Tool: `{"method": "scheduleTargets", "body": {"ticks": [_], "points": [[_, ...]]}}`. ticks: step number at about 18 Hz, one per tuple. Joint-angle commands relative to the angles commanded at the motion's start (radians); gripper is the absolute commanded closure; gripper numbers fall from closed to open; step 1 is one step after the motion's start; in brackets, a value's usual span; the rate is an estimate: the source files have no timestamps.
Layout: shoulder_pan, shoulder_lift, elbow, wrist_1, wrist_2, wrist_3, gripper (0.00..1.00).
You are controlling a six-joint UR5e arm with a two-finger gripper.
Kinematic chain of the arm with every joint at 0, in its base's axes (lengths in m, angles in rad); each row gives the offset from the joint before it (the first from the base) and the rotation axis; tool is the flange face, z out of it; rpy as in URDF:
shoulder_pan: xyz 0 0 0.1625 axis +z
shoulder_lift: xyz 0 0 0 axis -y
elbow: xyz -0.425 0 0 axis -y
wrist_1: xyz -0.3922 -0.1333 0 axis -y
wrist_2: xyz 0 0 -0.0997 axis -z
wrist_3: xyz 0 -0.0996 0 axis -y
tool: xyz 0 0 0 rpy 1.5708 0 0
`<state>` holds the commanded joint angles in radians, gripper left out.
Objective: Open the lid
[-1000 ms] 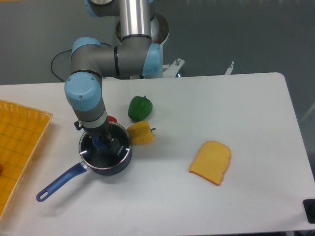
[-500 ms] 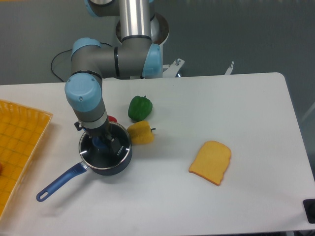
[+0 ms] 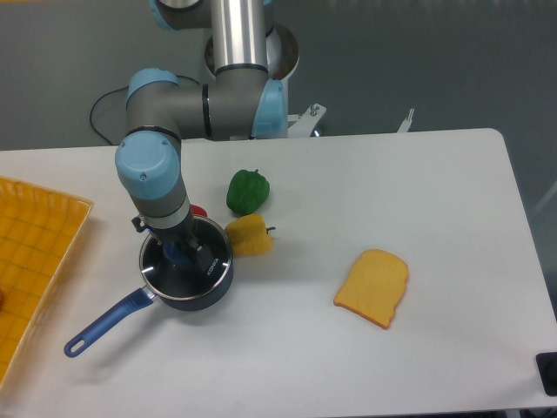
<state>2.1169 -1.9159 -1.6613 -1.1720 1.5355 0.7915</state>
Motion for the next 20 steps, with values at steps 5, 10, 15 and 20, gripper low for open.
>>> {"method": "scheduleTargets", "body": {"ticks": [5,10,15,20], "points": [[-0.002,-0.002,0.000,0.000,0.000,0.000,0.15],[-0.003,-0.002,0.000,0.000,0.002,0.000,0.25],[-0.005,-0.002,0.005,-0.002,0.002,0.000,0.34],[-0.005,-0.008,0.012,-0.006,0.002,-0.002,0.45]]}}
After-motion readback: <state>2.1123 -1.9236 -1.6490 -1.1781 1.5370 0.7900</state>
